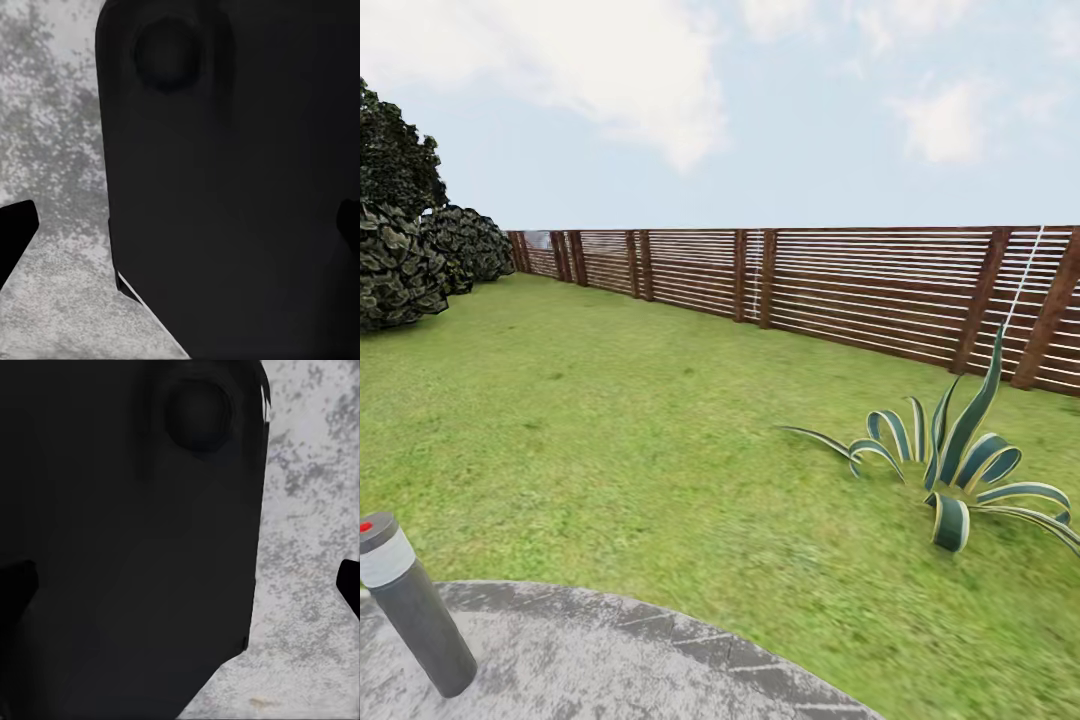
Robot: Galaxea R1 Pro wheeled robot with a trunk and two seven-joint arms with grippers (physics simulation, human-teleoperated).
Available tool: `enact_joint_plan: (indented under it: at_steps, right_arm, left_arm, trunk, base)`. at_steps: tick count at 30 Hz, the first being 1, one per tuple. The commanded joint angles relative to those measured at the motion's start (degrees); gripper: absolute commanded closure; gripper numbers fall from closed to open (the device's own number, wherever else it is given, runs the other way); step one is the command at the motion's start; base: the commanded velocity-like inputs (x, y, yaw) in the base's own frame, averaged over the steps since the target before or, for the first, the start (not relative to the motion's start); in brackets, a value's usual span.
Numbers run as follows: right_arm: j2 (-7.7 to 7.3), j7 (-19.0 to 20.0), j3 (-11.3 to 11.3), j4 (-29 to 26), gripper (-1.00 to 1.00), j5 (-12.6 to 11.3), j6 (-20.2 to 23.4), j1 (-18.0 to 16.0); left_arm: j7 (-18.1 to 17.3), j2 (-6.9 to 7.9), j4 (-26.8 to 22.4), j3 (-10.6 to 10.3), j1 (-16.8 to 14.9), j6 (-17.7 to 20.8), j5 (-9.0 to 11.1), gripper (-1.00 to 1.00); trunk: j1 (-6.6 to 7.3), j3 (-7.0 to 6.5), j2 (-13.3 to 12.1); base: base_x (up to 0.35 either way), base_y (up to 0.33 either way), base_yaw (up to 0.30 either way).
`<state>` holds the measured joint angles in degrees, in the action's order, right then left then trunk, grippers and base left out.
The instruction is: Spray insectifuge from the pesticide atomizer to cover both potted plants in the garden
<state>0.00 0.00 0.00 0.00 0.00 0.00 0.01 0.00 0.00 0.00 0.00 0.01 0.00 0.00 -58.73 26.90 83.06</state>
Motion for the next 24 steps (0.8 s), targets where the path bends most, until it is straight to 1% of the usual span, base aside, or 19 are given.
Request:
enact_joint_plan:
  at_steps: [1, 4, 6, 8, 13, 18, 21, 24]
  right_arm:
    - [0.33, 0.13, -0.05, -0.33, -1.00, 0.04, 0.01, 0.10]
    - [1.30, -0.06, 0.06, -1.30, -1.00, 0.15, -0.12, -0.02]
    - [1.94, -0.13, 0.12, -1.64, -1.00, 0.19, -0.19, -0.10]
    - [2.12, -0.20, 0.15, -1.80, -1.00, 0.23, -0.23, -0.15]
    - [2.28, -0.24, 0.10, -2.31, -1.00, 0.20, -0.38, -0.18]
    - [2.15, -0.24, 0.08, -3.93, -1.00, 0.25, -1.99, -0.18]
    - [2.12, -0.26, 0.09, -4.90, -1.00, 0.26, -2.96, -0.18]
    - [2.02, -0.26, 0.09, -5.38, -1.00, 0.26, -3.92, -0.18]
  left_arm:
    - [0.09, -0.16, -0.33, 0.20, 0.33, -0.33, -0.09, -1.00]
    - [0.09, -0.17, -0.53, 0.15, 0.35, -1.30, 0.00, -1.00]
    - [0.09, -0.17, -0.53, 0.05, 0.35, -1.09, 0.04, -1.00]
    - [0.09, -0.17, -0.55, -0.03, 0.35, -1.10, 0.07, -1.00]
    - [0.09, -0.18, -0.61, -0.13, 0.35, -2.50, 0.07, -1.00]
    - [0.09, -0.11, -0.61, -0.24, 0.27, -4.10, -0.22, -1.00]
    - [0.09, 0.19, -0.62, -0.26, 0.23, -5.06, -0.40, -1.00]
    - [0.09, 0.91, -0.63, -0.20, 0.13, -6.03, -0.40, -1.00]
  trunk:
    - [0.00, 0.03, 0.02]
    - [0.00, 0.03, 0.02]
    - [0.00, 0.03, 0.02]
    - [0.00, 0.03, 0.02]
    - [0.00, 0.03, 0.02]
    - [0.00, 0.03, 0.02]
    - [0.00, 0.03, 0.02]
    - [0.00, 0.03, 0.02]
  base:
    - [0.000, 0.000, 0.000]
    - [0.000, 0.000, 0.000]
    - [0.000, 0.000, 0.000]
    - [0.000, 0.000, 0.000]
    - [0.000, 0.000, 0.000]
    - [0.000, 0.000, 0.000]
    - [0.000, 0.000, 0.000]
    - [0.000, 0.000, 0.000]
